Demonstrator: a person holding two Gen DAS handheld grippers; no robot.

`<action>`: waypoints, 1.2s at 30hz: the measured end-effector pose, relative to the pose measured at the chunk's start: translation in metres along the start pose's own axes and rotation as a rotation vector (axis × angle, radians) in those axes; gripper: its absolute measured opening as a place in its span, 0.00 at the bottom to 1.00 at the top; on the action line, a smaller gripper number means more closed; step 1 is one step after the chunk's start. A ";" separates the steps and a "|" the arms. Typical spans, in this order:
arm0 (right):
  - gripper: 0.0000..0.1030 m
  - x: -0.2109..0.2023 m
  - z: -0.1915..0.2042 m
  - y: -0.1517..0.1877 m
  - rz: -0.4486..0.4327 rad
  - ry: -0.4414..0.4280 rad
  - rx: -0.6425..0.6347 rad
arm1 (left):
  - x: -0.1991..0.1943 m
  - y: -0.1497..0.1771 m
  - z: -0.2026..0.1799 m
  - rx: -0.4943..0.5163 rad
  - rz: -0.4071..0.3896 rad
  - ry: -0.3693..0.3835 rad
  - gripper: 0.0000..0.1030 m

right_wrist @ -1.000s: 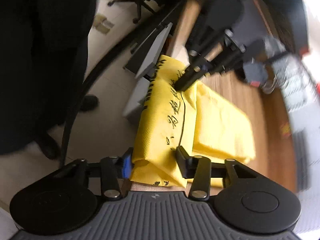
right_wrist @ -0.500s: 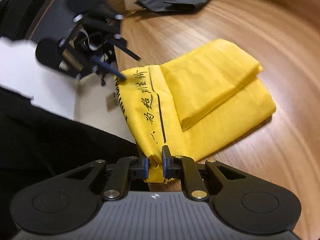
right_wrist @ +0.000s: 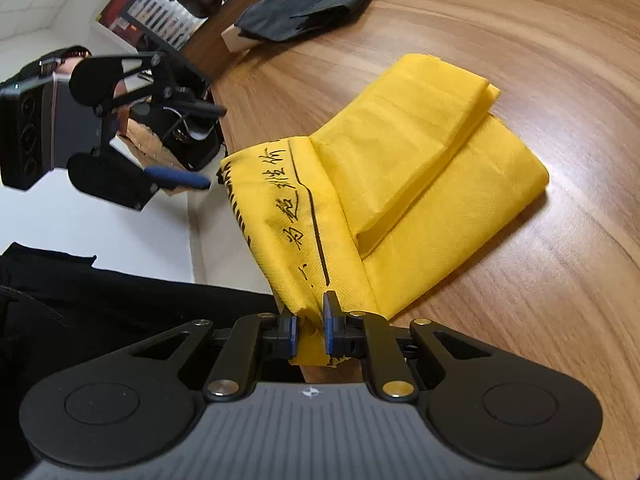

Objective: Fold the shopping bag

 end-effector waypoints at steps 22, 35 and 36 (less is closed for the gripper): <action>0.47 -0.036 0.008 0.000 -0.140 0.073 0.045 | 0.080 0.050 0.116 -0.717 0.068 0.676 0.16; 0.21 -0.040 -0.032 0.036 -0.435 0.061 0.513 | 0.079 0.057 0.149 -0.837 0.118 0.671 0.43; 0.21 -0.039 -0.037 0.039 -0.439 0.059 0.569 | 0.069 0.056 0.150 -0.835 0.101 0.626 0.43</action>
Point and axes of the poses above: each gripper's, at about its wrist camera, not at the fingertips, and x roughly the way its jaws point, z to its left, y to its underside, the point moved 2 cm from there along x, roughly the way its jaws point, and after that the axes turned 8 degrees about -z, right-handed, at the moved point
